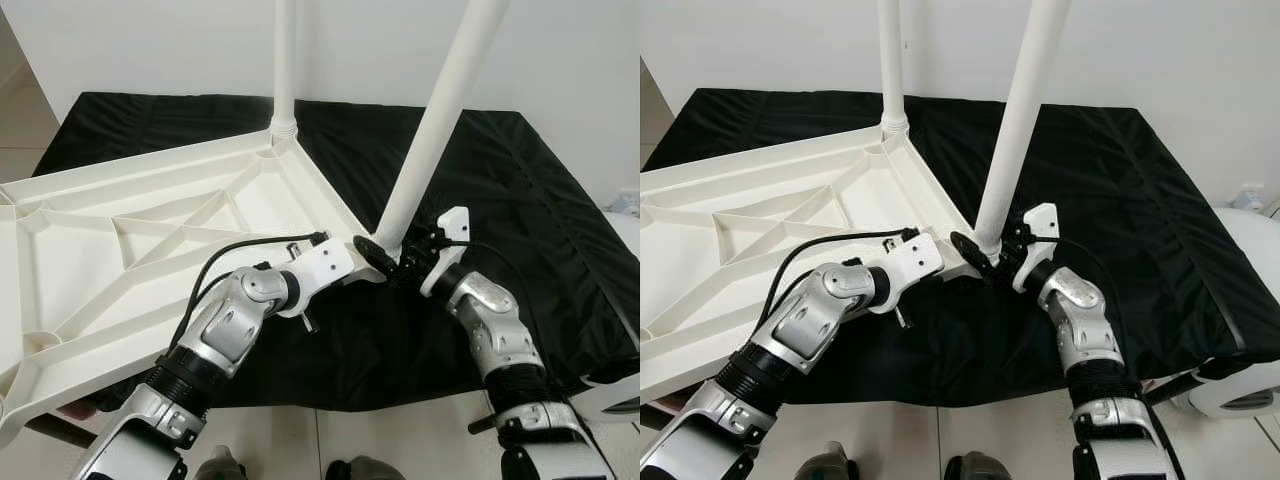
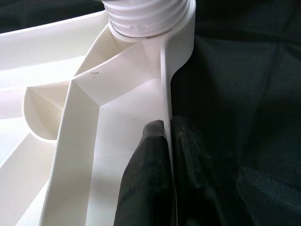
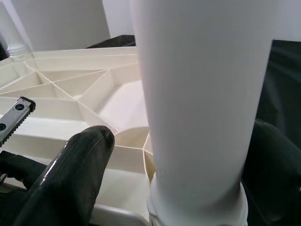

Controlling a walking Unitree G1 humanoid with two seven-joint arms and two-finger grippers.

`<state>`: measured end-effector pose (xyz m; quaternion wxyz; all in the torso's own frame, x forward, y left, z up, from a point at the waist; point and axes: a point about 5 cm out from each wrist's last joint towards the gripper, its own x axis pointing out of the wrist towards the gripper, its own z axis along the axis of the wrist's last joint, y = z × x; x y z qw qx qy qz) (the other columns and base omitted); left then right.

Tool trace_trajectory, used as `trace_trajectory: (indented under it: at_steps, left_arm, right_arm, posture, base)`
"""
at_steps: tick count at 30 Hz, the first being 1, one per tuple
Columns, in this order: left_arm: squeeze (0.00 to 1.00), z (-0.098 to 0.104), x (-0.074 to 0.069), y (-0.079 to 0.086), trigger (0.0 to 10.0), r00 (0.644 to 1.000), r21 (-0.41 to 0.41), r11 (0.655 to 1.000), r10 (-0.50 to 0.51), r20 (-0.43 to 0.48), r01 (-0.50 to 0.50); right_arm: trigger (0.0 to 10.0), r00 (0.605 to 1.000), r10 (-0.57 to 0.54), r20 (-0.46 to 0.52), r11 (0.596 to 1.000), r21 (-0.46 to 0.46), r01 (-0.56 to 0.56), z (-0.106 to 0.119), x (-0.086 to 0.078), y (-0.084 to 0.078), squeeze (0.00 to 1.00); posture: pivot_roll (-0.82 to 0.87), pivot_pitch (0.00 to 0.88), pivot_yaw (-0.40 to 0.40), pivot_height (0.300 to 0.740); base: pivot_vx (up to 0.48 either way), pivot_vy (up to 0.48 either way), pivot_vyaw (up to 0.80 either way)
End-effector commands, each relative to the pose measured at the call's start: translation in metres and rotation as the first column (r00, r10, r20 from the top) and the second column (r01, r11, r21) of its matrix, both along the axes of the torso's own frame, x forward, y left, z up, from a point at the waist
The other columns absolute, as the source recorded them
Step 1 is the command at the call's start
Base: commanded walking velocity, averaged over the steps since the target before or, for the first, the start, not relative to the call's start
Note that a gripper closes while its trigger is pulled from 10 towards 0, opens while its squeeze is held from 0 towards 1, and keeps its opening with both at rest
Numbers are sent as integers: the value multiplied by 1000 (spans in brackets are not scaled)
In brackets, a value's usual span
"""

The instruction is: Building children table

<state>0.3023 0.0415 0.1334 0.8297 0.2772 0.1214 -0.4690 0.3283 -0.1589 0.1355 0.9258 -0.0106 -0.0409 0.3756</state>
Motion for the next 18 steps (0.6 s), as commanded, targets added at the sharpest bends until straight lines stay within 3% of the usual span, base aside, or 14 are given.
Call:
trace_trajectory:
  at_steps: [1, 10, 12, 18]
  left_arm:
    - [0, 8, 0, -5, 10000, 999, -10, 1000, -6, 49, 7]
    - [0, 11, 1, -7, 10000, 998, -17, 1000, -9, 55, 9]
    - [0, 11, 0, -6, 10000, 998, -17, 1000, -9, 55, 10]
    - [0, 12, 1, -5, 10000, 998, -17, 1000, -6, 58, 7]
  right_arm:
    - [10000, 1000, -3, -1, 1000, -10, 3, 0, 2, -5, 0]
    - [10000, 999, -47, 13, 999, -27, 47, 7, 18, -17, 0]
    - [157, 998, -55, 9, 998, -23, 55, 7, 20, -19, 0]
    - [0, 999, -45, -6, 999, -17, 45, 4, 20, -20, 0]
  posture:
    - [3, 0, -43, 740]
    - [9, 0, -45, 740]
    - [10, 0, -44, 740]
    - [10, 0, -42, 740]
  base:
    - [0, 0, 0]
    - [0, 0, 0]
    - [0, 0, 0]
    - [0, 0, 0]
